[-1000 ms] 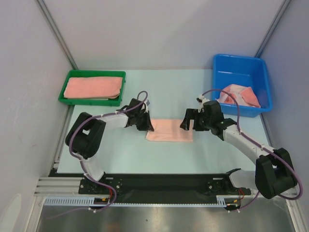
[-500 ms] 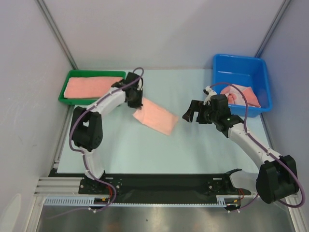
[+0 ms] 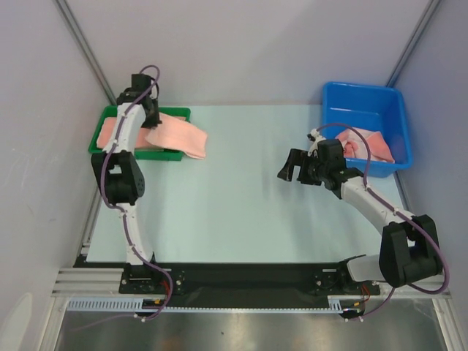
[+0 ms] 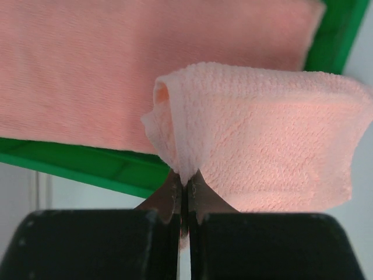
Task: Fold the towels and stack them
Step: Neatly place the folded towel into the bin
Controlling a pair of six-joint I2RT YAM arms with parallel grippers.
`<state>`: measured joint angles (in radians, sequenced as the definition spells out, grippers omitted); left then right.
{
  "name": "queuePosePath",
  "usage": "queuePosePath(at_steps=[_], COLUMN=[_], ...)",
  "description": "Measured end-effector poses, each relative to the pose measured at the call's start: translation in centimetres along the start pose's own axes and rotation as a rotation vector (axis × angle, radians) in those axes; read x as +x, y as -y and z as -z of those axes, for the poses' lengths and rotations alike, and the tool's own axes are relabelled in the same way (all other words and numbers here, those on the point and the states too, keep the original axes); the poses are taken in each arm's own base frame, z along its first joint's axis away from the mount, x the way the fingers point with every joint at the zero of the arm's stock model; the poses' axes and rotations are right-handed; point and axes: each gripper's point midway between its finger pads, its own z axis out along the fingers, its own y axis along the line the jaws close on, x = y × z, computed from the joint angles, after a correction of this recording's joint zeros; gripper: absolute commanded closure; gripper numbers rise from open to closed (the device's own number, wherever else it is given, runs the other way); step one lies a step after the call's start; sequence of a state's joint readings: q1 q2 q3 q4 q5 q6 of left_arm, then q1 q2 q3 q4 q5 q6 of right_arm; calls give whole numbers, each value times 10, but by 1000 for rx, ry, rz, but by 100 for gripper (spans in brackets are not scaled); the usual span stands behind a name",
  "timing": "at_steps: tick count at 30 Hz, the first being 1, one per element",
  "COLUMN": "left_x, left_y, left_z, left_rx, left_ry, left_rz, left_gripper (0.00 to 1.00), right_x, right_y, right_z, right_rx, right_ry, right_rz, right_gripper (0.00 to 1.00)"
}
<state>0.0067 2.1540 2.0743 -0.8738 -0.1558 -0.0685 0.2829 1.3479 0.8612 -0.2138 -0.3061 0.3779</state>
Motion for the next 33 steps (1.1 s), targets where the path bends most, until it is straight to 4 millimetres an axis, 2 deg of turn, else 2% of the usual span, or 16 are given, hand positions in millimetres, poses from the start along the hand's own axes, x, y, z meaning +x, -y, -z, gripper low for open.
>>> queuePosePath(at_steps=[6,14,16,18,22,25,28,30,33], left_x=[-30,-48,-50,-50,-42,-40,-37,-31,-17], left_y=[-62,-116,-126,-138,-154,-155,-145,-129,-90], left_z=[-6,-22,-32,-43,-55,-52,-46,-38,-19], left_rx=[-85,-193,-217,-255,-331,-341,-304,-253,-153], left_ry=[73,137,145,140,113,111,113,104,90], left_rz=[17,6,5,1,28,63,103,118,121], left_gripper=[100,100,83,51,43,39,36,35,34], right_x=[-5,-9,-9,-9,-8,-14,-38,-65,-124], right_y=[3,4,5,6,7,7,-1,-7,-15], right_z=[0,-9,-10,-11,-10,-8,-2,3,15], right_rx=[5,11,13,15,24,40,51,70,126], right_ry=[8,-10,-13,-16,-19,-13,35,87,199], right_rz=[9,8,9,9,12,12,8,11,20], right_gripper=[0,0,0,0,0,0,0,0,0])
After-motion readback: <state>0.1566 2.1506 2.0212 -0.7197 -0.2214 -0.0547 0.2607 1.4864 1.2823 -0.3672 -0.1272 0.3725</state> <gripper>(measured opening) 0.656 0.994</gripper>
